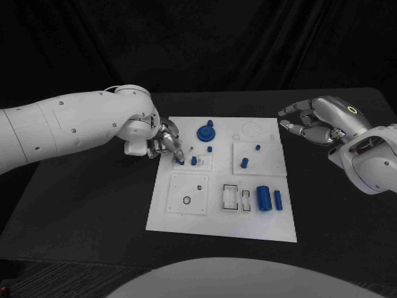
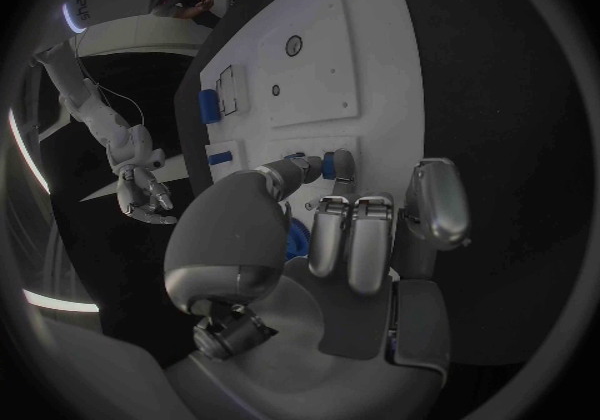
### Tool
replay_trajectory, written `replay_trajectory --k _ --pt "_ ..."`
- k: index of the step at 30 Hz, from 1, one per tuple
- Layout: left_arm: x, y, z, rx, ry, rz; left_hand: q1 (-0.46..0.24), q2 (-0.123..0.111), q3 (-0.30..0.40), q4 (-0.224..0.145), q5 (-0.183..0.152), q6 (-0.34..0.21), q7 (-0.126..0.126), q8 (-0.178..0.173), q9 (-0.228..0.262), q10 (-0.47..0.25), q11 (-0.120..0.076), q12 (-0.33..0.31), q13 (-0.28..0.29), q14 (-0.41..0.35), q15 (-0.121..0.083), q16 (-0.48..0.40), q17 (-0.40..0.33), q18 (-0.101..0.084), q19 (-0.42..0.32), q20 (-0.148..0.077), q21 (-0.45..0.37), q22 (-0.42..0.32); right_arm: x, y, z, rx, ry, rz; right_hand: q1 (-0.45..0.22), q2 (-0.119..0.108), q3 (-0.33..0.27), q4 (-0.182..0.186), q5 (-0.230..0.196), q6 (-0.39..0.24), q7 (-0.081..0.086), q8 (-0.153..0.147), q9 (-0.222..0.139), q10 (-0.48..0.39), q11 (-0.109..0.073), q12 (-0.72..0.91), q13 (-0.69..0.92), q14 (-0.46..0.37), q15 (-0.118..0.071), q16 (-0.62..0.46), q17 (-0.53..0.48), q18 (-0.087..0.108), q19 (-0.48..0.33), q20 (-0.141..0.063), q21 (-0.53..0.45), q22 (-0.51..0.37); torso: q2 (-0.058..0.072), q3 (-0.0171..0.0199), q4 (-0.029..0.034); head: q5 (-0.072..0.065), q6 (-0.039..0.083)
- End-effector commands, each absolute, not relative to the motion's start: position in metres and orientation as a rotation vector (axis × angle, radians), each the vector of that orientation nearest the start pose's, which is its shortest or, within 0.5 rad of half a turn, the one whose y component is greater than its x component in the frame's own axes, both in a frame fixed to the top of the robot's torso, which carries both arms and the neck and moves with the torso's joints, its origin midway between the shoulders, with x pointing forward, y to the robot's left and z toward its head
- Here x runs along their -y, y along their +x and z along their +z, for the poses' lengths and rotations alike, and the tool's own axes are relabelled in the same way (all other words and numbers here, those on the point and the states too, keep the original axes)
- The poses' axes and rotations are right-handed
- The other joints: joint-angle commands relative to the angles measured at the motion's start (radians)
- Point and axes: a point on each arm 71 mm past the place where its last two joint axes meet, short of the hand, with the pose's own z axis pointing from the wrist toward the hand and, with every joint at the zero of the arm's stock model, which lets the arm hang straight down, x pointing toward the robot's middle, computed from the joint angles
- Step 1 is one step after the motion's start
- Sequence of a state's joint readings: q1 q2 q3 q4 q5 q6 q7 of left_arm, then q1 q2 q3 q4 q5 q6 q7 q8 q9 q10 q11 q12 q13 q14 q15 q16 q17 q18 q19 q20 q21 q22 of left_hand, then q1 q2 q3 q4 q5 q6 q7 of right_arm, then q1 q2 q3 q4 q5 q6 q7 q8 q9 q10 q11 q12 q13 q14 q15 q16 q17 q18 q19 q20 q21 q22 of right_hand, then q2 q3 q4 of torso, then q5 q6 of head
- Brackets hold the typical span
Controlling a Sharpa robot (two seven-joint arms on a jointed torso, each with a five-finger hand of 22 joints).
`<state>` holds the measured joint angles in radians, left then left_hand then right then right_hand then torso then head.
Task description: Assemble the parts on the task board
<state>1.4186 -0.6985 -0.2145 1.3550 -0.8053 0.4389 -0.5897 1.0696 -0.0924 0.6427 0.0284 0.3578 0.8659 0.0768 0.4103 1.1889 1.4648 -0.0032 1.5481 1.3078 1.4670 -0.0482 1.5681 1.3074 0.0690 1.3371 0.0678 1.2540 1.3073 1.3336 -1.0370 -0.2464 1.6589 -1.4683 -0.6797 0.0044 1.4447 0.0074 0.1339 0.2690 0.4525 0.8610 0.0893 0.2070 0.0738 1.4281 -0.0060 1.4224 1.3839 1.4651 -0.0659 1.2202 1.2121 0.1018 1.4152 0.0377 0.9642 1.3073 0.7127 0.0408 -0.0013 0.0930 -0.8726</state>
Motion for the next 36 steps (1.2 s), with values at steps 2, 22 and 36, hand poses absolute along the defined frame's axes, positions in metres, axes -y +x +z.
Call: replay_trajectory --k 2,22,36 --pt "-0.1967 0.5024 -0.2026 -2.662 -0.097 -0.320 0.004 0.011 0.089 -0.102 0.010 -0.002 -0.002 -0.007 0.002 0.078 0.008 -0.004 0.243 0.104 0.009 0.003 0.263 0.011 -0.005 0.002 -0.001 0.158 0.2563 0.4485 -0.1603 -1.361 -0.171 0.638 -0.002 -0.006 0.003 0.001 0.005 0.006 0.001 0.006 0.001 0.010 -0.004 0.001 -0.019 0.028 -0.007 0.001 -0.001 -0.002 0.005 0.001 0.002 0.133 -0.002 0.0008 -0.0021 0.000 0.000" --pt "-0.1945 0.5059 -0.2030 -2.618 -0.070 -0.295 -0.021 0.053 -0.020 -0.089 -0.066 -0.004 -0.012 -0.034 -0.012 0.079 0.007 -0.003 0.244 0.104 0.013 0.003 0.263 0.012 -0.009 0.008 -0.002 0.156 0.2555 0.4489 -0.1612 -1.365 -0.172 0.638 0.000 -0.006 0.004 0.000 0.005 0.008 0.001 0.006 0.001 0.010 -0.005 0.002 -0.019 0.028 -0.007 0.001 -0.002 -0.002 0.005 0.001 0.002 0.132 -0.002 0.0000 -0.0023 -0.001 0.000" --pt "-0.1956 0.5065 -0.2033 -2.609 -0.081 -0.277 -0.063 0.072 -0.232 0.008 -0.292 0.017 0.003 -0.102 -0.075 0.078 0.019 -0.002 0.244 0.104 0.022 0.003 0.263 0.012 -0.008 0.016 -0.006 0.156 0.2550 0.4495 -0.1628 -1.378 -0.173 0.635 0.004 -0.007 0.006 -0.003 0.007 0.007 0.000 0.006 0.000 0.010 -0.005 0.001 -0.019 0.028 -0.008 0.000 -0.003 -0.002 0.006 0.000 0.002 0.132 -0.002 -0.0008 -0.0019 -0.002 0.000"
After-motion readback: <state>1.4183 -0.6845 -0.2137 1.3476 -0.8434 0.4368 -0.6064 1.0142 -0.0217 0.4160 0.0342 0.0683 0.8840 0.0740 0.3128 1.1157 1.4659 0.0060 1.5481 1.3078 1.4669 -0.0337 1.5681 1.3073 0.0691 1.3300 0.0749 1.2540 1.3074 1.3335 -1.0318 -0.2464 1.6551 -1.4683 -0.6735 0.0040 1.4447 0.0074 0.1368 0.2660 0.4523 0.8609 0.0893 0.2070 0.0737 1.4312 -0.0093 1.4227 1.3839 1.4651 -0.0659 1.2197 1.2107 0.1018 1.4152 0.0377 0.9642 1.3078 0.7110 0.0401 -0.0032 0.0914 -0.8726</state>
